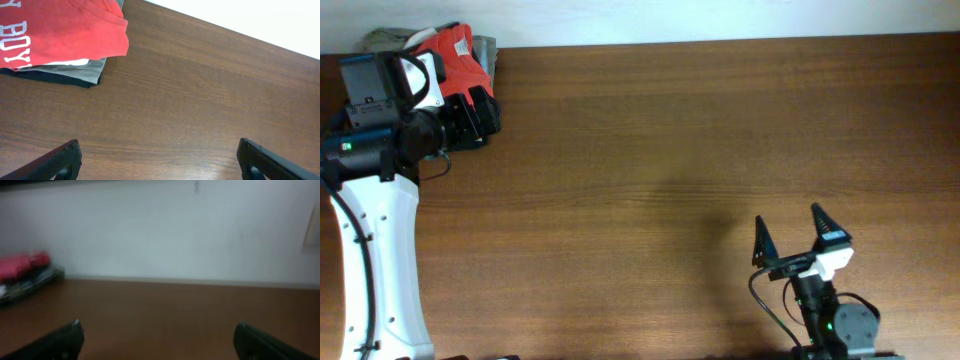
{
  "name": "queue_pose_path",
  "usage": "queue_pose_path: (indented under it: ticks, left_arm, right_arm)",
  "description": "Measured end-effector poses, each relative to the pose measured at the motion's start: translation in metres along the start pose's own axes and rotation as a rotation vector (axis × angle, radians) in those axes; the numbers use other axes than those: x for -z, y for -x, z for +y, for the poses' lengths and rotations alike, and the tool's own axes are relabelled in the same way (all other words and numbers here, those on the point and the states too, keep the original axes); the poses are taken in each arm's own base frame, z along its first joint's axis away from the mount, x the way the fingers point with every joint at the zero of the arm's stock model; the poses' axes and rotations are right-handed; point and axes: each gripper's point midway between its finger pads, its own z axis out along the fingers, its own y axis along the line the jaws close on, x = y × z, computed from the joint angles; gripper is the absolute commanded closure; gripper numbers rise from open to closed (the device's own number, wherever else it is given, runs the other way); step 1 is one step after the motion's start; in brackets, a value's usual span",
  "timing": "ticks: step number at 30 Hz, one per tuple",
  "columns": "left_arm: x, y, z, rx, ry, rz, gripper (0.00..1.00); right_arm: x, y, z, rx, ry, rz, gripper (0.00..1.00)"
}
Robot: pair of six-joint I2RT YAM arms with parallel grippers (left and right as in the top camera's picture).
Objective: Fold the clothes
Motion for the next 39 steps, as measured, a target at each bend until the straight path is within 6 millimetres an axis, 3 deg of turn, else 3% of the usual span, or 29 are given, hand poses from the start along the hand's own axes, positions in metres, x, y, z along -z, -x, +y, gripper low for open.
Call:
queue_pose_path:
  ticks: [2,21,24,25,26,27,29,30,32,37,39]
  left_arm:
    - [0.0,0.0,0.0,0.0,0.0,0.0,0.01]
    - [0.0,-0.001,0.0,0.001,0.001,0.004,0.01]
    - [0.018,-0.032,0.003,0.013,0.031,0.072,0.01]
    - [0.036,-0.065,0.001,-0.006,0.057,0.093,0.01]
    - [0.047,-0.074,-0.002,-0.031,0.063,0.049,0.01]
    - [0.049,-0.09,0.0,-0.045,0.064,0.02,0.01]
    - [0.045,-0.163,0.019,-0.071,0.061,-0.111,0.01]
    - [0.044,-0.165,0.021,-0.091,0.041,-0.242,0.01]
    - [0.038,-0.207,0.032,-0.099,0.032,-0.304,0.01]
    - [0.046,-0.173,0.035,-0.133,0.014,-0.743,0.01]
    - [0.041,-0.171,0.036,-0.143,-0.008,-0.859,0.01]
  right_arm:
    - [0.001,-0.025,-0.003,-0.017,-0.014,0.1,0.01]
    - [0.001,-0.025,-0.003,-0.017,-0.015,0.098,0.01]
    - [0.001,-0.025,-0.004,-0.016,-0.019,0.099,0.01]
    - [0.001,-0.024,-0.003,-0.017,-0.018,0.097,0.01]
    - [0.001,-0.025,-0.004,-0.017,-0.02,0.1,0.01]
    - [0.001,-0.024,-0.004,-0.017,-0.021,0.097,0.01]
    - [0.001,-0.025,-0.004,-0.016,-0.022,0.098,0.01]
    - [0.001,-0.025,-0.004,-0.016,-0.023,0.1,0.01]
    - [0.001,-0.025,-0.004,-0.015,-0.024,0.099,0.01]
    - [0.001,-0.025,-0.005,-0.017,-0.025,0.101,0.01]
    - [0.001,-0.025,-0.005,-0.016,-0.025,0.099,0.01]
